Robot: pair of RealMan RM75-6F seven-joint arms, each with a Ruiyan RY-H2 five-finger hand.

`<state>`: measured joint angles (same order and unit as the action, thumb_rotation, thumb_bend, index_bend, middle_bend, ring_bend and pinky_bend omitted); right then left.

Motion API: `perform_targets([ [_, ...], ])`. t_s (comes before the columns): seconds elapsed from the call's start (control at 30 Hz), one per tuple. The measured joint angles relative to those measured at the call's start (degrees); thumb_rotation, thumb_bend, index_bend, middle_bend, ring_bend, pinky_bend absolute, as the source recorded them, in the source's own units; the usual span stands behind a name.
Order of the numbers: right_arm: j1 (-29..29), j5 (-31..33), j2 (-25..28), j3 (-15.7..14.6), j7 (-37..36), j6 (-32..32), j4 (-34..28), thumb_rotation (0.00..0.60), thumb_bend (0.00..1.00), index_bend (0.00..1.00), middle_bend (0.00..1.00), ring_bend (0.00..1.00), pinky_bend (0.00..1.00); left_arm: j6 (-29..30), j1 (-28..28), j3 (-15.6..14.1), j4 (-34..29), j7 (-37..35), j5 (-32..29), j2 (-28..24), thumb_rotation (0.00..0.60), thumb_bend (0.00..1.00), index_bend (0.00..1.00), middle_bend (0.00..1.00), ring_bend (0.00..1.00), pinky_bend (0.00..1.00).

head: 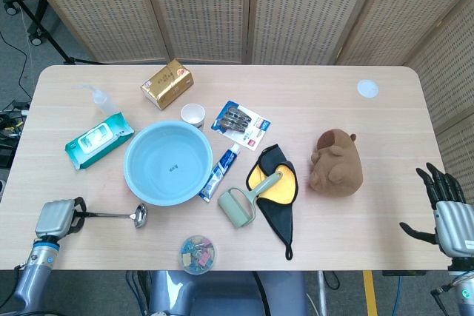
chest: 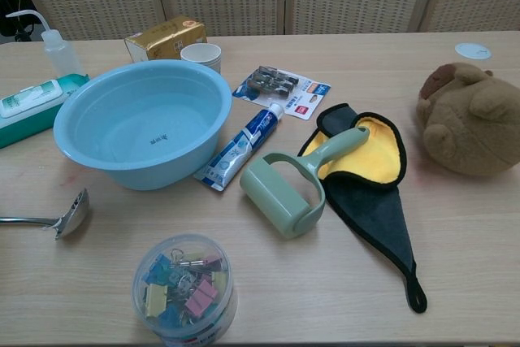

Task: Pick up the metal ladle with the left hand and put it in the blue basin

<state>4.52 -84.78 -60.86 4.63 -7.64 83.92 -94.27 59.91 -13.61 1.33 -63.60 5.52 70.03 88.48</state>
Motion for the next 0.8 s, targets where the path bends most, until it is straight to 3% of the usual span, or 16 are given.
perform_targets([
  [0.1,-0.03,0.03,0.12,0.06,-0.15,0.07,-0.13,0.600,0.00,0.00,0.00,0.00,0.00,-0.65,-0.08,0.10,-0.24,0.50,-0.51,-0.04,0.600,0.38,0.57,0.95,0.80,0.73],
  [0.33,-0.13,0.04,0.41,0.09,-0.73,0.17,-0.23,0.600,0.00,0.00,0.00,0.00,0.00,-0.39,-0.11,0.68,-0.77,0.34,-0.73,-0.16,0.600,0.55,0.69,0.95,0.80,0.73],
  [0.8,-0.20,-0.02,0.55,0.05,-0.65,0.23,-0.54,0.600,0.00,0.00,0.00,0.00,0.00,7.16,1.31,0.81,-5.70,-6.44,5.70,-4.38,0.600,0.60,0.80,0.95,0.80,0.73],
])
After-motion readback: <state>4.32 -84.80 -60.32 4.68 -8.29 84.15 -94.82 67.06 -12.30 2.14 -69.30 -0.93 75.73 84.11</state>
